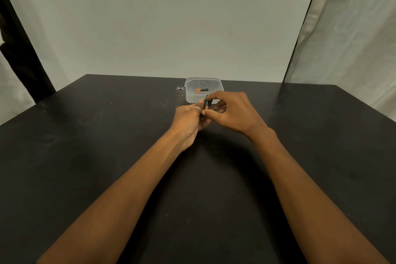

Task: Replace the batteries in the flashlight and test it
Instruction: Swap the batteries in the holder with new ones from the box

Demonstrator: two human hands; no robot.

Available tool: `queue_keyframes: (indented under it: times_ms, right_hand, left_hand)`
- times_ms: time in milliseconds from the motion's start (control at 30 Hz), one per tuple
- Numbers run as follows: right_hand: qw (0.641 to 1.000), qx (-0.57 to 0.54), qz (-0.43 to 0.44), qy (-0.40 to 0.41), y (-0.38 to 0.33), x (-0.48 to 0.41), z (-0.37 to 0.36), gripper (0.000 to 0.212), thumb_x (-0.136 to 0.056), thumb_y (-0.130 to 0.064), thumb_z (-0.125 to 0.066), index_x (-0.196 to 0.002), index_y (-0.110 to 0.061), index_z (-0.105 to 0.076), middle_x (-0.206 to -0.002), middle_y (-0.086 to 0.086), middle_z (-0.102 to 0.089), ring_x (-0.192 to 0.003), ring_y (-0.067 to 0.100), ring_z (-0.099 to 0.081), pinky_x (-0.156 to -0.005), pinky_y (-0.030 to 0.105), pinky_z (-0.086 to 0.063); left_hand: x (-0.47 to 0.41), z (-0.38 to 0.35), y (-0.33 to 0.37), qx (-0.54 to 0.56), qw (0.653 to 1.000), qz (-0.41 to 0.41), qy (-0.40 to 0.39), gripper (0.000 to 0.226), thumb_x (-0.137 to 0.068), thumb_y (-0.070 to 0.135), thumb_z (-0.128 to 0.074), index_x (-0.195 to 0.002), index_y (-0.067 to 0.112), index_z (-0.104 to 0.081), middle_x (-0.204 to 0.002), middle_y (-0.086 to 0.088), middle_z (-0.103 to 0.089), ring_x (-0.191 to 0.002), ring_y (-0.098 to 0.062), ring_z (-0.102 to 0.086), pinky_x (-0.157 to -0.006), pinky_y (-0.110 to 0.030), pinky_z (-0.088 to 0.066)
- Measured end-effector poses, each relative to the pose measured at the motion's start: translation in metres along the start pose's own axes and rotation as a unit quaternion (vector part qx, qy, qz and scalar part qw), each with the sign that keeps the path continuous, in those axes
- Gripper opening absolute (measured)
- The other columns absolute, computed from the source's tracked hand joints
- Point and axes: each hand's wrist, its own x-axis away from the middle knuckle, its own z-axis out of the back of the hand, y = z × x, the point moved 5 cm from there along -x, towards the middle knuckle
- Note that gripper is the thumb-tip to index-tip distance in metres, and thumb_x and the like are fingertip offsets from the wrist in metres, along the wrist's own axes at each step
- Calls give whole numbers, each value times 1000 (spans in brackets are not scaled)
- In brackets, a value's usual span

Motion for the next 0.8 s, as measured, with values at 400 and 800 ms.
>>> queue_keyframes:
  times_ms: [400,800]
  right_hand:
    - [998,-23,-42,32,7,3,4,26,-88,-16,-68,-111,-14,-80,-92,-1,-81,-65,-3,-67,-65,16,-58]
    - [978,-75,-190,38,25,-1,5,20,-90,-17,-71,-109,-15,-77,-79,-6,-76,-66,1,-70,-68,29,-63]
  left_hand:
    - [-6,1,-4,22,999,-10,23,28,-107,17,-48,-110,-1,-69,-91,-12,-72,-71,-11,-69,-70,-23,-60]
    - [-8,1,-6,0,1000,-16,21,24,-107,18,-48,-106,1,-66,-87,-12,-69,-70,-12,-70,-67,-22,-59]
